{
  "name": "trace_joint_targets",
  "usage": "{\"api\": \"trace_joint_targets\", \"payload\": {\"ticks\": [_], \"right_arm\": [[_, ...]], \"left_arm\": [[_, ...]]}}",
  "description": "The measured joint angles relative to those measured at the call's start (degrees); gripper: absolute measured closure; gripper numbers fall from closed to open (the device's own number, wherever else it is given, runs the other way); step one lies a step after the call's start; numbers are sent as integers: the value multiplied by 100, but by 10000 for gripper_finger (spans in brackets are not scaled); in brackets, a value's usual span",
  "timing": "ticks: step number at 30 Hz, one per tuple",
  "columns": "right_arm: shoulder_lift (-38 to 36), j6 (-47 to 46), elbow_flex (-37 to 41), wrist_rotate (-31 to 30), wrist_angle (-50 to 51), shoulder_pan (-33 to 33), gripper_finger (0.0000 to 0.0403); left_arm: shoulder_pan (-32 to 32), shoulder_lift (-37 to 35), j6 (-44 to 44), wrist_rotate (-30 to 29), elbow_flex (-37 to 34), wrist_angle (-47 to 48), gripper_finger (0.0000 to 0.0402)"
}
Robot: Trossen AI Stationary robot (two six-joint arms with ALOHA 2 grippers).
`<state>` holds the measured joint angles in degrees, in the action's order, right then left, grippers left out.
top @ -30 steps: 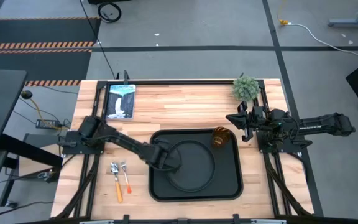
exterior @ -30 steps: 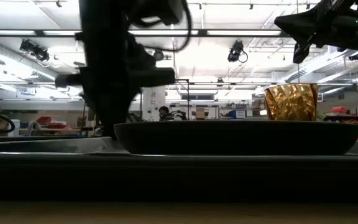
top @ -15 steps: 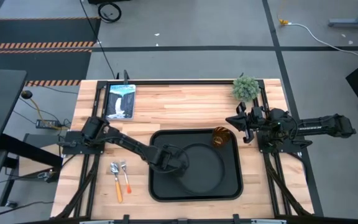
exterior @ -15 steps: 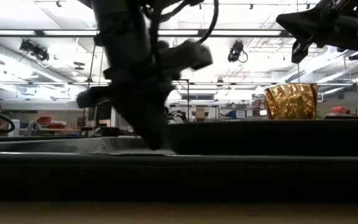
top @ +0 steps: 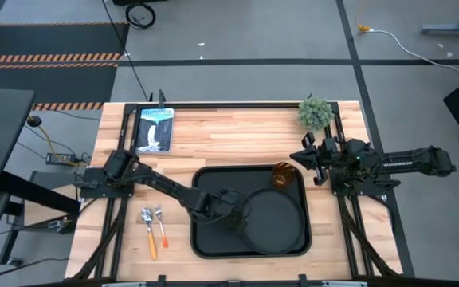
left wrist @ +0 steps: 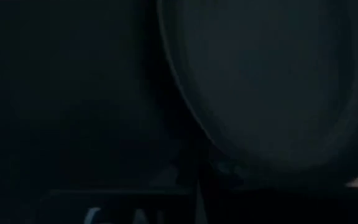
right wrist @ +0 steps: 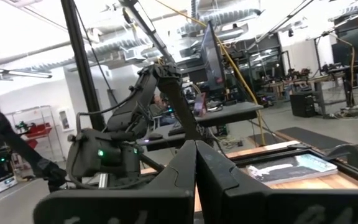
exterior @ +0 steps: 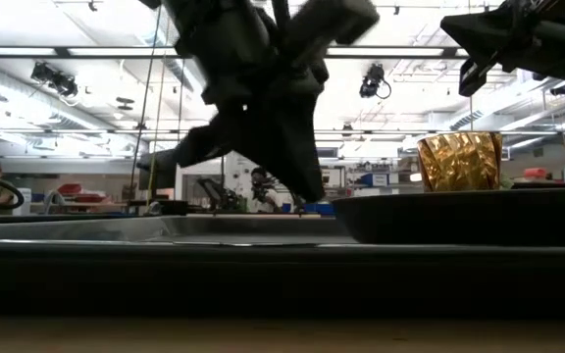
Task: Pick and place plate/cup/fork/spoon on tray
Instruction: Put the orange fork on the black serving tray to the left of the black plate
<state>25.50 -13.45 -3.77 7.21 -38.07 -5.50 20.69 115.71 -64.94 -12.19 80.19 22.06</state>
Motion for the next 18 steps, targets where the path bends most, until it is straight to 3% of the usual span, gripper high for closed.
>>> {"api": "trace_joint_targets", "payload": {"ticks": [5, 10, 18], "right_arm": [[0, -11, -1, 22, -2, 0, 392], [0, -11, -1, 41, 4, 4, 392], [-1, 19, -2, 42, 38, 6, 392]], "left_arm": [[184, -228, -334, -98, -1, 561, 388], [685, -487, -1923, -463, 6, 2019, 388], [1510, -492, -4421, 470, -1, 3573, 388]]}}
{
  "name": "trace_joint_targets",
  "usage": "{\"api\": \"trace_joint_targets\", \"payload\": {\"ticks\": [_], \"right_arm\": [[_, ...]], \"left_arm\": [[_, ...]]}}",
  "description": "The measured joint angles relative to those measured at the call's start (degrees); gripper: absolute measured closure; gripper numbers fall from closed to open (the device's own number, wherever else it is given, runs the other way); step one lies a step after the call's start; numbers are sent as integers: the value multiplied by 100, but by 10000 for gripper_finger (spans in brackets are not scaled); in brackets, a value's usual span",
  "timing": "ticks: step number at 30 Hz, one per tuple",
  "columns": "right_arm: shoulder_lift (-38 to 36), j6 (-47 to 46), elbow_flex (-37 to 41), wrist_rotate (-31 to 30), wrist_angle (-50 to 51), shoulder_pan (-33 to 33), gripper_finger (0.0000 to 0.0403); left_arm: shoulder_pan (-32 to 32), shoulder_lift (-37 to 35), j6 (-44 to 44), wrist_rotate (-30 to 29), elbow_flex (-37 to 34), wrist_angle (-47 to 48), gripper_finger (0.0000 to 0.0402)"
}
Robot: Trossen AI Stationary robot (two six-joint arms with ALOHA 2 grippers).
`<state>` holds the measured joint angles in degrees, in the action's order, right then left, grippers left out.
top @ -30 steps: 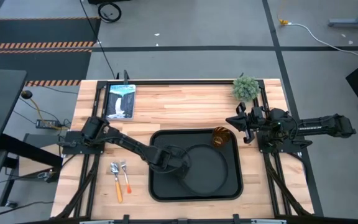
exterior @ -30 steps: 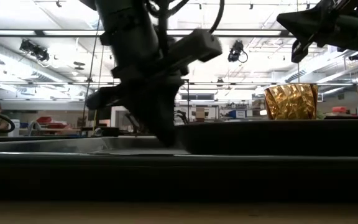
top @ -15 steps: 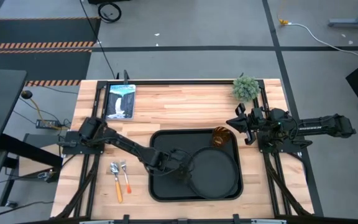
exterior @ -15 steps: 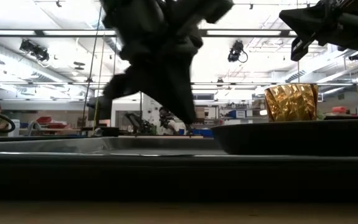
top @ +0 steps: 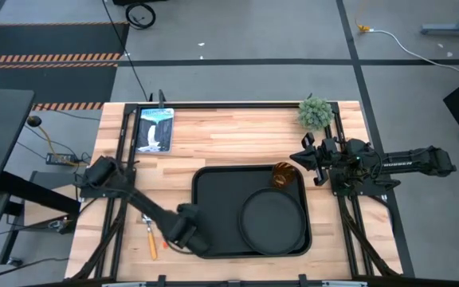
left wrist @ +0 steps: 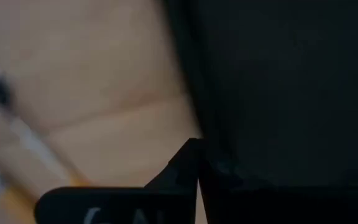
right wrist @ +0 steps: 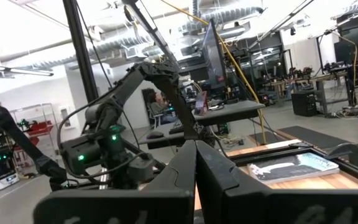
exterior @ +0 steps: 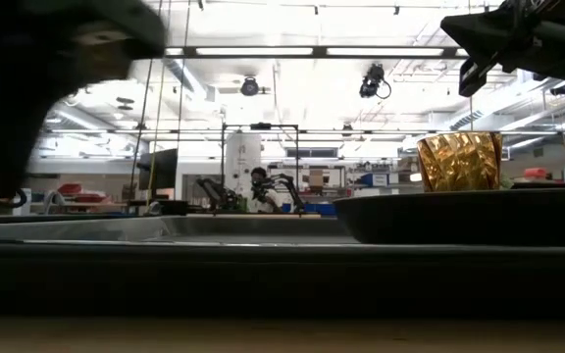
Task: Pick and place plate/cup/fork/spoon on tray
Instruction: Put the orange fork on the black serving tray to the left of the black plate
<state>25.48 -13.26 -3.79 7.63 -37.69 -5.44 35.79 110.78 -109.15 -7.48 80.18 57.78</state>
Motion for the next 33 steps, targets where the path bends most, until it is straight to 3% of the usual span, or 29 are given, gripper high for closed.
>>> {"api": "trace_joint_targets", "payload": {"ticks": [9, 18, 23, 33], "right_arm": [[1, 106, 0, -1, -101, -2, 392], [-3, 144, -2, 0, -505, -2, 392], [-1, 125, -2, 12, -499, -2, 392], [1, -8, -2, 278, -470, 0, 392]], "left_arm": [[799, -73, -1486, 176, 0, 1132, 395], [1211, -1251, -2237, -343, 2, 2439, 399], [1216, -1261, -2266, -379, 2, 2419, 400], [1147, -626, -2379, -373, -2, 1709, 398]]}}
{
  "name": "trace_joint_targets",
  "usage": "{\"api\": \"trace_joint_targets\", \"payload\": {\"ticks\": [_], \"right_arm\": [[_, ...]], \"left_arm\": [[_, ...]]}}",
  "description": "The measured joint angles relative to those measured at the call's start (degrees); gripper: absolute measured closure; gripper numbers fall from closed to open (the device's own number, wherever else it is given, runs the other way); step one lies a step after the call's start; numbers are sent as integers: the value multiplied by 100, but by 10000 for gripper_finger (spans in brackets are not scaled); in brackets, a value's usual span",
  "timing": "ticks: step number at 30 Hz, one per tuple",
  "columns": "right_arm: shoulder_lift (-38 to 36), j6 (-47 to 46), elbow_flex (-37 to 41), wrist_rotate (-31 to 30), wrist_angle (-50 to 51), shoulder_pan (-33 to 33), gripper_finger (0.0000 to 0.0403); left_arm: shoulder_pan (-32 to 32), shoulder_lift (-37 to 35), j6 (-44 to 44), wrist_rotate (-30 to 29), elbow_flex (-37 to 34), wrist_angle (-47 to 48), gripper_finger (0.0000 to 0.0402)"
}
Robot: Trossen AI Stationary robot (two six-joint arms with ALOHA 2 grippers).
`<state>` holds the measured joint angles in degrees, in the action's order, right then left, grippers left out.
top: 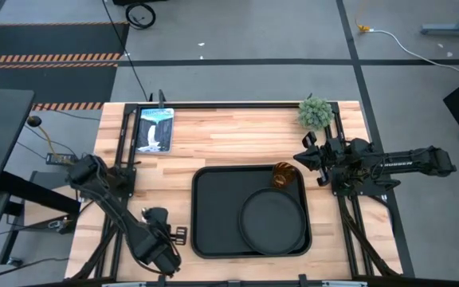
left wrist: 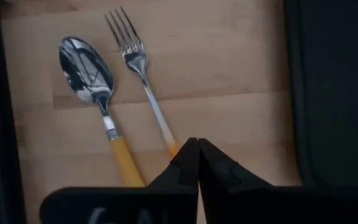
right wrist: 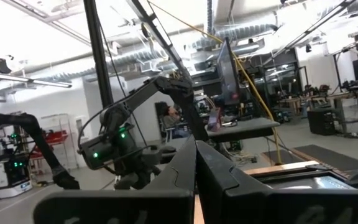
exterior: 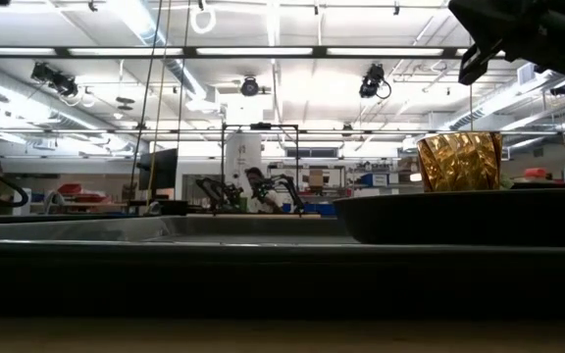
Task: Pick and place plate/cup/fork/spoon on tray
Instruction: Put the orange fork on the black serving tray to the left of the black plate
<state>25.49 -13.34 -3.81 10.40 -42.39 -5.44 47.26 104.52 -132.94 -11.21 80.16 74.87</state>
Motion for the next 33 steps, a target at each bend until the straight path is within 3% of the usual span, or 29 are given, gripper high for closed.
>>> {"api": "trace_joint_targets", "payload": {"ticks": [10, 15, 20, 23, 30, 33], "right_arm": [[-1, -1, 0, 189, 19, 1, 392], [1, 21, 0, 198, 98, 1, 392], [1, 52, 0, 186, 96, 1, 392], [0, 87, 0, 182, 76, 1, 392], [1, 87, 0, 164, 82, 1, 392], [1, 116, 0, 62, 83, 1, 392]], "left_arm": [[-197, 534, -39, 585, 0, -46, 302], [-232, 600, -53, 593, 0, 545, 268], [-282, 453, -140, 346, -1, 1275, 279], [-307, 100, -168, 198, -338, 1241, 296], [-477, -945, -234, 41, -1847, -436, 328], [-512, -1095, -213, -17, -2069, -835, 327]]}}
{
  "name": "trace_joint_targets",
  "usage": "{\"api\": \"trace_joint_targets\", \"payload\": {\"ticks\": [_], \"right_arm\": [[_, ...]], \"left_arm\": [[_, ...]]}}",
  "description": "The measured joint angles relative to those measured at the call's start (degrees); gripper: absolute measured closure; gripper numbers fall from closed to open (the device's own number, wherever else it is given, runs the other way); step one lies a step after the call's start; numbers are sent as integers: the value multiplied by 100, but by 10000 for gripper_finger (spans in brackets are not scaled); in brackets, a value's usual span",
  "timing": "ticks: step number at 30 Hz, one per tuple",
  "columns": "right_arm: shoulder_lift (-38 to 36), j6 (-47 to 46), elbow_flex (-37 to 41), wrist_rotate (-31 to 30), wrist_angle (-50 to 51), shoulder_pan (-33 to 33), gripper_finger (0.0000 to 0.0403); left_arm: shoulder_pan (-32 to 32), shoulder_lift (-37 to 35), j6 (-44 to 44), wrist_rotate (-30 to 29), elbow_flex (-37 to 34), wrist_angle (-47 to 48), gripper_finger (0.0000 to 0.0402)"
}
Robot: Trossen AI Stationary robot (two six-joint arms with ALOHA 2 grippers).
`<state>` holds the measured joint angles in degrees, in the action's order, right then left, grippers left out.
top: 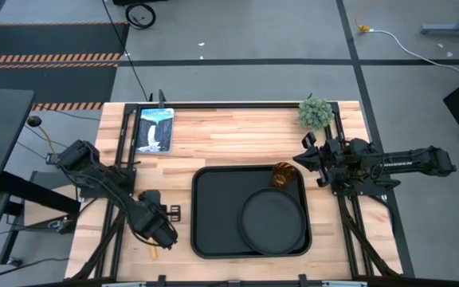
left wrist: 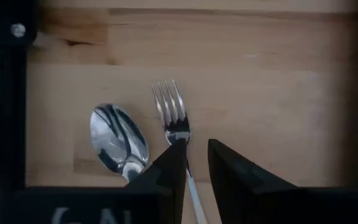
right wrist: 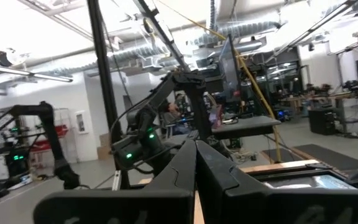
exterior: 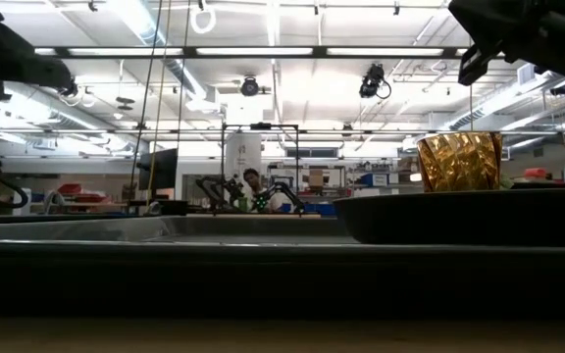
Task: Pick and place plate/cup/fork/spoon on tray
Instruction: Put the orange fork on the black serving tray to the left of the black plate
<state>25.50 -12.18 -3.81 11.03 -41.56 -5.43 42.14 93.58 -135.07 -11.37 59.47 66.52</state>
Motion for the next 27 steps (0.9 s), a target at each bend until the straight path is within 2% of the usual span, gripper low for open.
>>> {"api": "trace_joint_targets", "payload": {"ticks": [8, 15, 19, 27], "right_arm": [[0, -25, 0, -48, 88, 40, 392], [0, -27, 0, -57, 94, 122, 392], [0, -27, 0, -59, 93, 136, 392], [0, -25, 0, -50, 92, 136, 392]], "left_arm": [[-91, 42, 490, 155, 36, -645, 285], [-73, 42, 1574, 402, 36, -911, 281], [-35, 118, 918, 564, 14, -931, 281], [-1, 462, 273, 1058, 8, -937, 280]]}}
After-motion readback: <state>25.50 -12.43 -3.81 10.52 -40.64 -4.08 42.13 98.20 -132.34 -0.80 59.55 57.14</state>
